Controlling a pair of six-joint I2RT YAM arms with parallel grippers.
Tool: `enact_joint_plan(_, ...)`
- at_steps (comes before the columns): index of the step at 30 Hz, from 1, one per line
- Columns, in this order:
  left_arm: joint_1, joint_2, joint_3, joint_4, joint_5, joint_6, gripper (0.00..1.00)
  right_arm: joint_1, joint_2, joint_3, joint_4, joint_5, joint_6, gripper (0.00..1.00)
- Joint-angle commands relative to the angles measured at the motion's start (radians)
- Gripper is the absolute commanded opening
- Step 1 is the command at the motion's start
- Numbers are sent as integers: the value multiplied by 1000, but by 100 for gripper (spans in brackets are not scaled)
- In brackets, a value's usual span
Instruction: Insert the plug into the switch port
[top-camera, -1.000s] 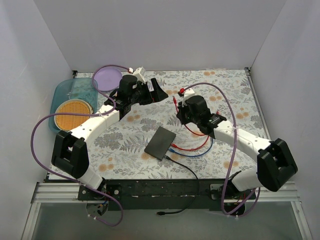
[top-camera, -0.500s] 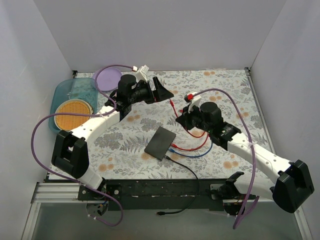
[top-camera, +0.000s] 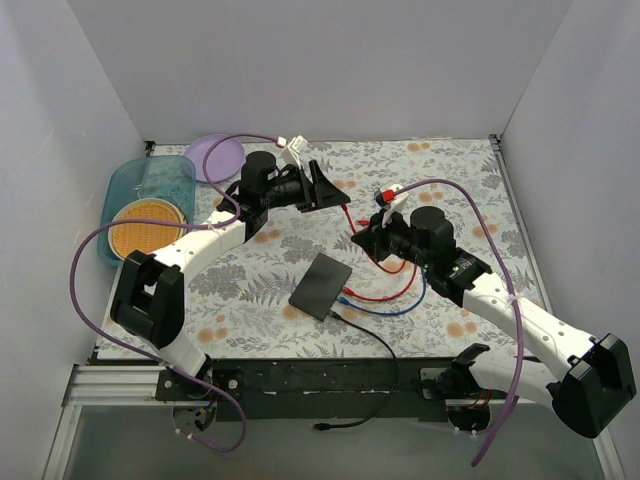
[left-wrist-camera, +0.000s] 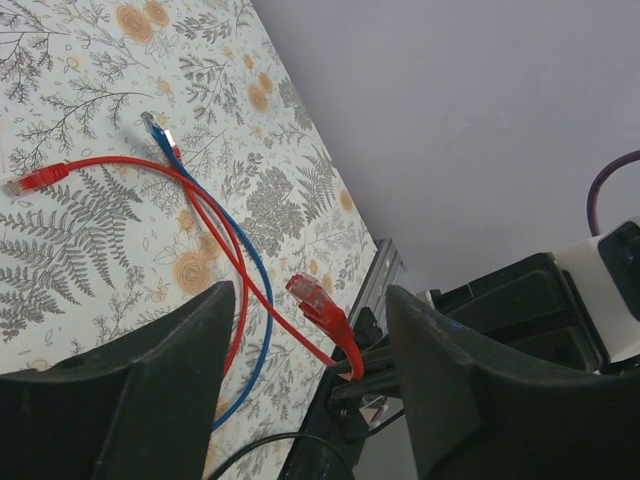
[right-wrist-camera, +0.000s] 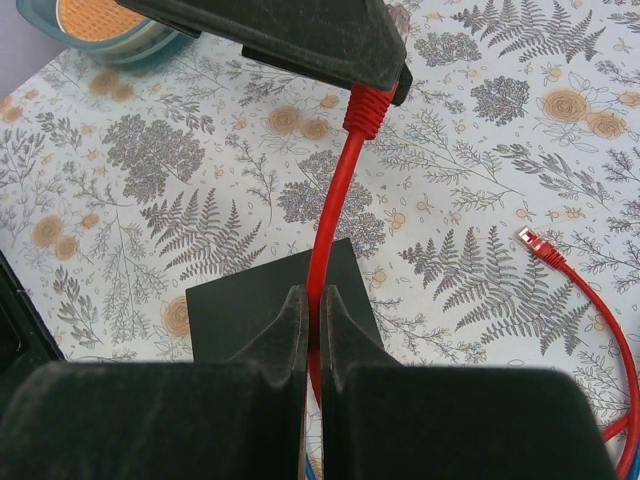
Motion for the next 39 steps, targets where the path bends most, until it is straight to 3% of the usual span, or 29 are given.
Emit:
enact_joint_plan(1,5,1,12,42,60,-6,55,6,-24,2,61,-10,-13,1)
enact_joint_plan(3,5,-2,12,43,57,-9,49,6,-24,-1,63,-14,-9,1)
enact_joint_plan(8,5,-12,-2,76,63,-17,0,6,-27,-11,70,-22,-9,1)
enact_joint_plan(9,5,-14,-2,79,64,-19,0,5,-27,-14,76,-22,-7,1)
enact_joint_plan(11,1,-15,-3,82,78,-5,0,5,-25,-15,83,-14,1,13)
enact_joint_plan(12,1,-17,-2,85,83,0,0,6,-24,-11,89,-14,4,28)
enact_joint_plan(15,-3,-28,-9,105,98,23,0,6,-16,5,110,-4,11,52)
enact_joint_plan(20,-29,-52,-35,150,98,73,0,5,-1,34,158,-1,31,59)
enact_joint_plan(23,-38,-78,-55,205,107,89,0,5,7,39,178,9,43,56)
enact_joint_plan(27,-45,-112,-86,251,107,100,0,5,10,36,218,19,60,39)
enact_joint_plan(32,-46,-134,-95,260,112,112,0,6,44,48,228,21,73,28)
enact_joint_plan(35,-46,-127,-101,273,133,116,0,5,59,58,222,32,90,4)
enact_joint_plan(37,-46,-126,-101,270,141,121,0,5,59,53,227,22,91,1)
enact_joint_plan(38,-46,-129,-100,268,144,126,4,6,53,48,231,24,90,1)
enact_joint_plan(39,-46,-131,-101,266,140,126,15,5,48,45,231,24,85,1)
